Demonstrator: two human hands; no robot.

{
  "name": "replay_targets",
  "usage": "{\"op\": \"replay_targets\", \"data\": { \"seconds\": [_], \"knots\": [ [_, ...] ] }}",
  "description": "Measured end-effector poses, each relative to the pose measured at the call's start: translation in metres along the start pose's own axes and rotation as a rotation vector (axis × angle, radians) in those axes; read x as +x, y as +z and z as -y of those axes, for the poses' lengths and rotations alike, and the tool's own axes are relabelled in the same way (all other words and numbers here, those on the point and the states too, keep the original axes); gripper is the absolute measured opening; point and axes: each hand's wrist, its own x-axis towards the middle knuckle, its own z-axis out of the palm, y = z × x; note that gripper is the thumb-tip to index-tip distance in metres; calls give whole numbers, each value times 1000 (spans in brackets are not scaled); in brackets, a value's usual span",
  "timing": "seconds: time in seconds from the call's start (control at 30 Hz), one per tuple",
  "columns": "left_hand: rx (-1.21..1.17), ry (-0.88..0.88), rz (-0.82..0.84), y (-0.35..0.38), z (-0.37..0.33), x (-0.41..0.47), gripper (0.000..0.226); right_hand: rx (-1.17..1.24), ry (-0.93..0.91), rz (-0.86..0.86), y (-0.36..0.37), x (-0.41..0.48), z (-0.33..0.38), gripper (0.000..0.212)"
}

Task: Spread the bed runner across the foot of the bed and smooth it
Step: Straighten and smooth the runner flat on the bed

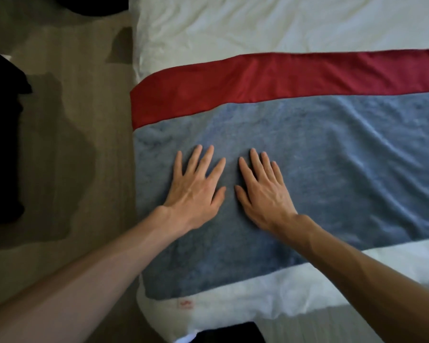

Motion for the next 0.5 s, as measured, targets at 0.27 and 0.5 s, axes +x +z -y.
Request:
{"op": "replay_targets", "data": {
  "seconds": [0.27,0.5],
  "knots": [
    [-13,-29,35,8,-13,-66,63,-13,-85,5,8,-55,20,54],
    [-43,25,38,13,-28,-113,65,5,-237,-59,14,-103,31,47]
  ]
}}
